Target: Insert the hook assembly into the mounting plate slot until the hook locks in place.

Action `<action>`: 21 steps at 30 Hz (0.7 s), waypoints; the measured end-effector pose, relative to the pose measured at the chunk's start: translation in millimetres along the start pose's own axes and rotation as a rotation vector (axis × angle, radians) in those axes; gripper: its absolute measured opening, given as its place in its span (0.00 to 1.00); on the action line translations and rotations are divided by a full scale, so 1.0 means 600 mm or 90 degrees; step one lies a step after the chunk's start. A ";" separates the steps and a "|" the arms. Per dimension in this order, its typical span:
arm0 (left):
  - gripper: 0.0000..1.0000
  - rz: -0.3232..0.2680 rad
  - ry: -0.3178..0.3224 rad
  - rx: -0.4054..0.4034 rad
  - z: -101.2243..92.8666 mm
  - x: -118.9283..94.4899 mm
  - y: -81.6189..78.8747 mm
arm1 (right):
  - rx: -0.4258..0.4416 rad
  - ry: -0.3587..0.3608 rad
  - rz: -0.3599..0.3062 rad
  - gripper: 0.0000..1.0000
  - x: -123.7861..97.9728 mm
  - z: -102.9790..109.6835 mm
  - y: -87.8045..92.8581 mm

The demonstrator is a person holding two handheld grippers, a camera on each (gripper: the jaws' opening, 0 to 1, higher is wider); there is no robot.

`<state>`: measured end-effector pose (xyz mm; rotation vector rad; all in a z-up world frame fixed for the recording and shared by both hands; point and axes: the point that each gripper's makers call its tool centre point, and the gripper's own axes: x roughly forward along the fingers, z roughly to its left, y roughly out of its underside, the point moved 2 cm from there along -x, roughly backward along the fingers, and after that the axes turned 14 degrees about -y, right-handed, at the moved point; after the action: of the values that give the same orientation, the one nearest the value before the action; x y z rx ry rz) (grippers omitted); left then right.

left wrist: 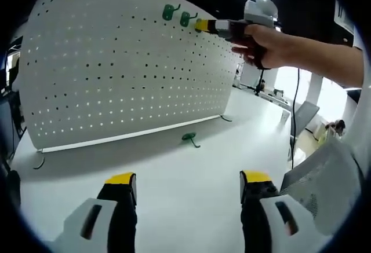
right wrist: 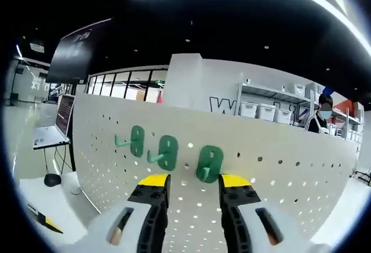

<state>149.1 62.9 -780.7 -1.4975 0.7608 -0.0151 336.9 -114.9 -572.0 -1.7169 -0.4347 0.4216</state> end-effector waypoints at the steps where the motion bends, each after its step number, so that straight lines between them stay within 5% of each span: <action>1: 0.75 0.000 0.000 0.001 0.000 0.000 0.000 | -0.001 -0.008 -0.006 0.42 0.000 0.004 0.000; 9: 0.75 0.000 0.000 0.002 0.000 0.001 0.000 | 0.006 -0.020 -0.005 0.52 -0.001 0.011 0.007; 21: 0.75 0.000 -0.003 0.001 0.003 0.001 0.000 | 0.045 -0.059 -0.041 0.51 -0.013 0.015 0.014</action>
<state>150.3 64.3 -781.3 -1.4960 0.7568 -0.0122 326.3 -112.8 -581.6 -1.6150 -0.5355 0.4656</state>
